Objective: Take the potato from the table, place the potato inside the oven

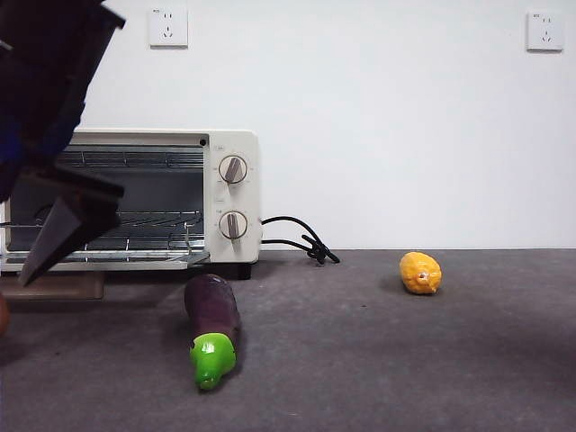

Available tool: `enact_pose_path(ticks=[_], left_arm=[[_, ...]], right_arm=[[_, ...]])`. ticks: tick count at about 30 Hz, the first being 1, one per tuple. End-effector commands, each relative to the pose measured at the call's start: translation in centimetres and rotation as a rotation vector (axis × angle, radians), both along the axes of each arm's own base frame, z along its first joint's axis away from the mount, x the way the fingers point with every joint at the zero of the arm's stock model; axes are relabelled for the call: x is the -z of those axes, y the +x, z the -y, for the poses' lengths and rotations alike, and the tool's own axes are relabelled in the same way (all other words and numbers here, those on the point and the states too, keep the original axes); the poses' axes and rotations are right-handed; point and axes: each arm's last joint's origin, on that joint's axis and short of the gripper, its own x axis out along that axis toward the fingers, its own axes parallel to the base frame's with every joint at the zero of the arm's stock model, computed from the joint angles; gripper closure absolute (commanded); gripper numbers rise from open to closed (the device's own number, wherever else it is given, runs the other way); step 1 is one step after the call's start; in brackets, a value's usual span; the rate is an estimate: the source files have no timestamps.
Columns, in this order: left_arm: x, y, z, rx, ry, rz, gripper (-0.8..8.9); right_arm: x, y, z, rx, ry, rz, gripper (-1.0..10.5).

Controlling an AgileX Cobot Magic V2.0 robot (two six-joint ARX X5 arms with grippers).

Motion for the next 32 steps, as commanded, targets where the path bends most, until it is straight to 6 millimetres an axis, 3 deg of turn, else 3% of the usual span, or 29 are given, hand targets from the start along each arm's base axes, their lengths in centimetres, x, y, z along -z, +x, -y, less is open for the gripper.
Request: enact_pose_path(ticks=[1, 19, 21, 25, 32], left_arm=[[0.0, -0.2, 0.0, 0.008, -0.017, 0.006, 8.18], [0.0, -0.2, 0.0, 0.013, -0.017, 0.006, 8.18], [0.0, -0.2, 0.0, 0.017, -0.013, 0.008, 8.18], [0.0, -0.1, -0.1, 0.021, -0.007, 0.009, 8.18], [0.0, -0.1, -0.1, 0.035, 0.006, 0.014, 8.18]], right_arm=[[1.6, -0.3, -0.6, -0.008, -0.027, -0.008, 2.2], [3.3, -0.3, -0.8, 0.012, -0.067, -0.023, 2.9], [3.3, -0.5, -0.9, 0.011, -0.071, -0.017, 4.1], [3.4, -0.6, -0.9, 0.020, -0.081, -0.002, 9.6], [2.9, -0.6, -0.8, 0.054, -0.068, -0.017, 9.5]])
